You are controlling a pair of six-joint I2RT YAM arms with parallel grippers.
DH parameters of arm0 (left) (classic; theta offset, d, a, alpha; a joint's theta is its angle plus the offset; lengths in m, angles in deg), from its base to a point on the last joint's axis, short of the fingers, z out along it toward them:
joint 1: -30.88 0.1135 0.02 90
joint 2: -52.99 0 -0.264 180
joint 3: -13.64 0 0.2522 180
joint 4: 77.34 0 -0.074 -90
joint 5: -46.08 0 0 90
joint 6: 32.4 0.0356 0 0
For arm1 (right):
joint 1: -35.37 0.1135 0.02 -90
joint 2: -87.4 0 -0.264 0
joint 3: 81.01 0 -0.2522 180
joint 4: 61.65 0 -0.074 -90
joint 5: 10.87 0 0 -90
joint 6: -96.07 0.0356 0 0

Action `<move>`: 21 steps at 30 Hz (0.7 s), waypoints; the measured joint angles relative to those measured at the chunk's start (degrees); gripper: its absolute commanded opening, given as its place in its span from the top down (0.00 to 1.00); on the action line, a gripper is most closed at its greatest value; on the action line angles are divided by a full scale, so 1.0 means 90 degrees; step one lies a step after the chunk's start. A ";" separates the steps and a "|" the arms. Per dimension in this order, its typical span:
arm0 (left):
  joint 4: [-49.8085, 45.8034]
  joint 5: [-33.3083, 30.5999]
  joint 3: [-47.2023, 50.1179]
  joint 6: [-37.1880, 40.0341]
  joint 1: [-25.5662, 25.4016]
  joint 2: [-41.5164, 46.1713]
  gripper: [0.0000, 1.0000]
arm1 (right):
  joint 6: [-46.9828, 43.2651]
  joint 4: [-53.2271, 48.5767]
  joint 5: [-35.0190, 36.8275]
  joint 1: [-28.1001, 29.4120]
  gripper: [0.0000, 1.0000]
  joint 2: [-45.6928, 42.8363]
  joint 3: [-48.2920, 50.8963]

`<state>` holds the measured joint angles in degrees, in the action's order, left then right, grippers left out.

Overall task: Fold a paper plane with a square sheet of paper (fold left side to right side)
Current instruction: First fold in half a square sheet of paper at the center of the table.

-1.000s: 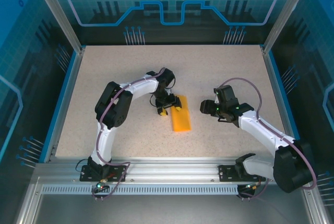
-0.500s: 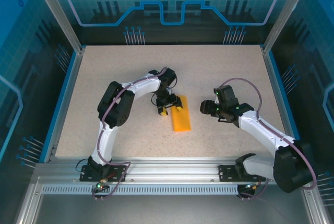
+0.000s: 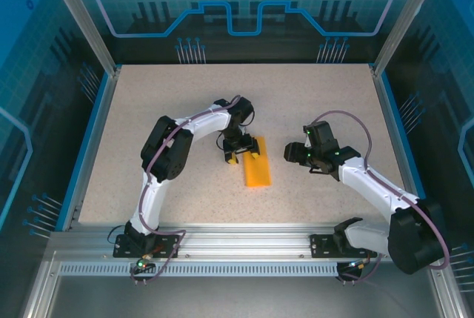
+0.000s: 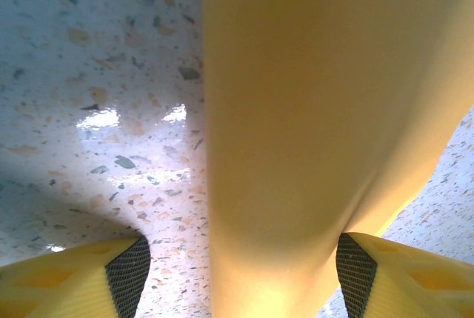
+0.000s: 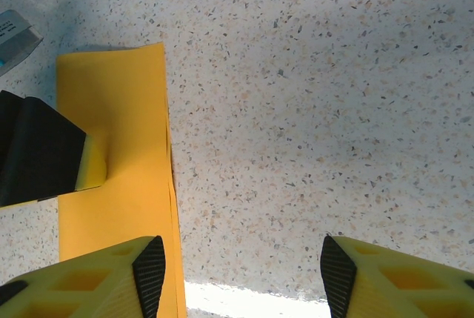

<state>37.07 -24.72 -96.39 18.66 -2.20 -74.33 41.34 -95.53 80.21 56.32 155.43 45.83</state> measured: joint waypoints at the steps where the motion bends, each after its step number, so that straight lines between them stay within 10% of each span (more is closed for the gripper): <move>1: -0.0017 -0.0002 -0.0012 -0.0002 0.0000 -0.0012 0.28 | 0.0000 -0.0002 0.0000 -0.0002 0.39 -0.0002 0.0000; 21: -0.0068 -0.0015 -0.0090 -0.0226 0.0000 -0.0075 0.27 | 0.0000 -0.0029 -0.0005 0.0000 0.39 -0.0107 0.0022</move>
<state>36.46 -24.85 -97.20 16.63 -2.20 -75.01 41.34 -95.79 80.17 56.32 154.47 46.02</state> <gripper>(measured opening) 0.727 0.608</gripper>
